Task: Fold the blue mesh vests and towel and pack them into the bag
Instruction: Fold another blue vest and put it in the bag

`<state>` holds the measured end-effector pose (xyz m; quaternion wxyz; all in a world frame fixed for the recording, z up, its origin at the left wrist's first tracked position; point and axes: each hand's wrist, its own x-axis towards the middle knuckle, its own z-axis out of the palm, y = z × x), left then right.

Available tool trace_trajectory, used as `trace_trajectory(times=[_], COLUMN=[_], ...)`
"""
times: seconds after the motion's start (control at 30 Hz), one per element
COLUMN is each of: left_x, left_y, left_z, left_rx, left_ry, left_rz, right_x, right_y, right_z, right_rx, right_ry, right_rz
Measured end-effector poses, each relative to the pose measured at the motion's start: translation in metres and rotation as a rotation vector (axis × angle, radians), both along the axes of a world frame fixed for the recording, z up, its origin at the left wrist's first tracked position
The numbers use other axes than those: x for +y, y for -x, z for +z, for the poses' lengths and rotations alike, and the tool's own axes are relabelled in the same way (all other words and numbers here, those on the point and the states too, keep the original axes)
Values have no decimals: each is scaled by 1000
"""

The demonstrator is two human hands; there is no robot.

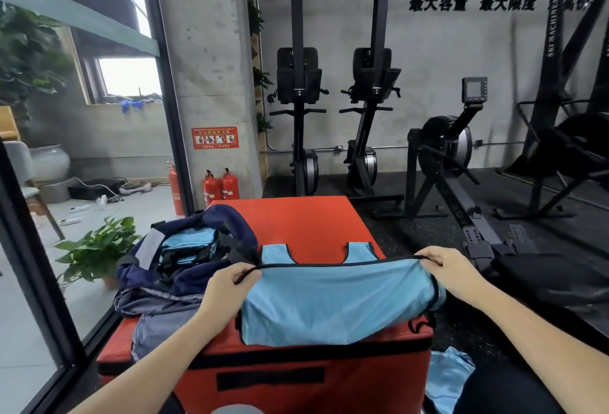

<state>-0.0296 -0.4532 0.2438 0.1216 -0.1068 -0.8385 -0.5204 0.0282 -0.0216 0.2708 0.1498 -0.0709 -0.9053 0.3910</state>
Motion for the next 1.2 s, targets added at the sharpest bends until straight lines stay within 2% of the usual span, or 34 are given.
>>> trace_trajectory(times=[0.3,0.47,0.67,0.77,0.8,0.97,1.1,1.2], left_x=[28,46,49,58,61,69,61,56], left_y=[98,155,201,203,205,217,233,242], left_z=[-2,-27,-95,-108,-108,-103,-101,-95], left_rx=[2,3,-67,-10,11,-25,-172,-236], left_ry=[-1,127,497,824,865,769,846,813], left_rz=[99,208,205,187,177,8,-76,-110], right_x=[0,5,2,-5,-5,-6,-2,7], right_y=[98,162,205,204,205,214,223,230], right_z=[-10,-42,-106,-141,-146,-144,-143,-139], right_rx=[15,14,-141,-137,-162,-91,-233,-290], right_ry=[27,14,-25,-213,-295,-486,-527,-575], right_rz=[-84,-148,-137,-87,-49,51,54,17])
